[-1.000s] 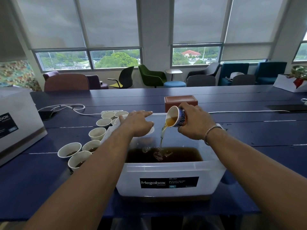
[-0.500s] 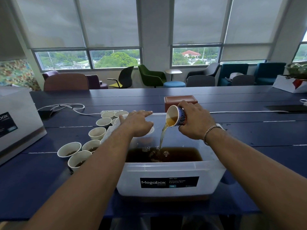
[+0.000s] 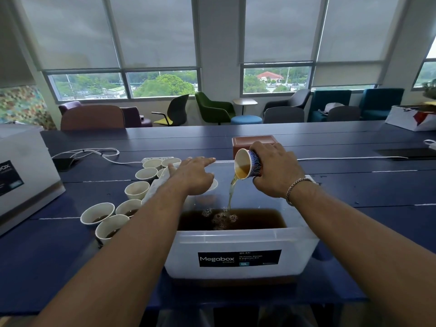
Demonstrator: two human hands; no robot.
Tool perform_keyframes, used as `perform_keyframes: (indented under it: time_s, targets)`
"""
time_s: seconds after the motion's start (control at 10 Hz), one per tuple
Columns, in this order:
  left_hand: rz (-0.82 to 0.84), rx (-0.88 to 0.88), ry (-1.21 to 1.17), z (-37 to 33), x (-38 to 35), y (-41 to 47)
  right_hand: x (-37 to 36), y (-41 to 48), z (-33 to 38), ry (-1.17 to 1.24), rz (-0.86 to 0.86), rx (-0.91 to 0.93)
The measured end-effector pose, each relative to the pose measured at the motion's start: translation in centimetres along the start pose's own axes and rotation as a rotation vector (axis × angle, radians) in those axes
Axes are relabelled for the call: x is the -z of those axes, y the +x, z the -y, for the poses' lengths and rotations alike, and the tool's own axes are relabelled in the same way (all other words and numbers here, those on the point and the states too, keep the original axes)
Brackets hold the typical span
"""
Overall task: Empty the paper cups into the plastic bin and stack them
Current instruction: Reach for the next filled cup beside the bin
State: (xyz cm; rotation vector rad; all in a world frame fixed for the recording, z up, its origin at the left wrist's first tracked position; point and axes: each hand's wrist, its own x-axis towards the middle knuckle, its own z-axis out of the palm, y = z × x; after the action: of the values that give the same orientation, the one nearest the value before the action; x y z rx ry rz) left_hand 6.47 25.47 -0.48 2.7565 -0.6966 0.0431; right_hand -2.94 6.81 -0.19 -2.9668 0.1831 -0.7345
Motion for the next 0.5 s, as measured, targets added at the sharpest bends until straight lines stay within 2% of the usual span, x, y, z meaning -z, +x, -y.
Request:
perform_keyframes:
  time_s: [0.5]
  targets:
    - [0.008, -0.005, 0.021, 0.24, -0.24, 0.22, -0.11, 0.20, 0.06, -0.061, -0.047, 0.020]
